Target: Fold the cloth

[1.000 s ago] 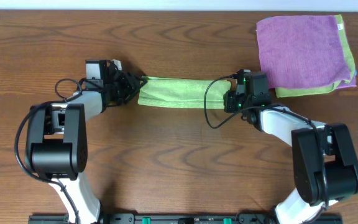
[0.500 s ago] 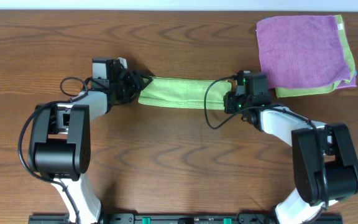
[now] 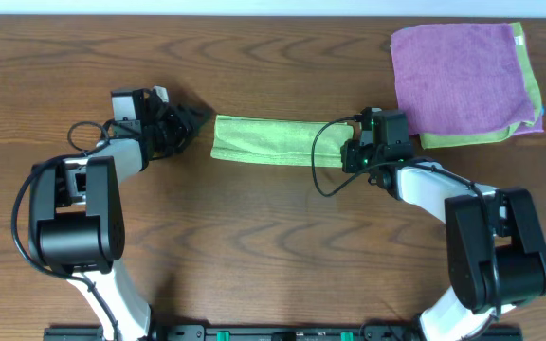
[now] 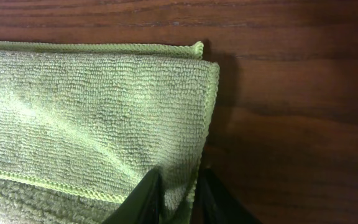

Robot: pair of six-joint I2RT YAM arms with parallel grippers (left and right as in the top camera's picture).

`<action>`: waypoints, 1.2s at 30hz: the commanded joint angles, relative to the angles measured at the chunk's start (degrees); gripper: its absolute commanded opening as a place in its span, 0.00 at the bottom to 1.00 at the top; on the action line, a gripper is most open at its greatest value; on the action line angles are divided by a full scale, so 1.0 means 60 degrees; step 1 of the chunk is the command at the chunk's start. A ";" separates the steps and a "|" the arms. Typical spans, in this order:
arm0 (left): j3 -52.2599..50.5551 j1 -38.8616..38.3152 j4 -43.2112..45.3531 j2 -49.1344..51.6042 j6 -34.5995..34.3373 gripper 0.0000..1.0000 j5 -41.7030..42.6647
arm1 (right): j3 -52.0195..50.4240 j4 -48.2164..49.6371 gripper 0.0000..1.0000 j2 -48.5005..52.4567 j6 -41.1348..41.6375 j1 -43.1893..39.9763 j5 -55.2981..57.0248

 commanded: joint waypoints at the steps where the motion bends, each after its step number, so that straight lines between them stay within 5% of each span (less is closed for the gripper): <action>1: 0.0135 -0.0036 0.0015 -0.0219 -0.0040 0.56 0.0561 | 0.0087 -0.0109 0.24 0.0084 -0.0091 -0.0058 0.0098; 36: 0.0135 -0.0721 0.0335 -0.0219 -0.0572 0.54 0.1082 | 0.0087 -0.0117 0.24 0.0084 -0.0091 -0.0058 0.0098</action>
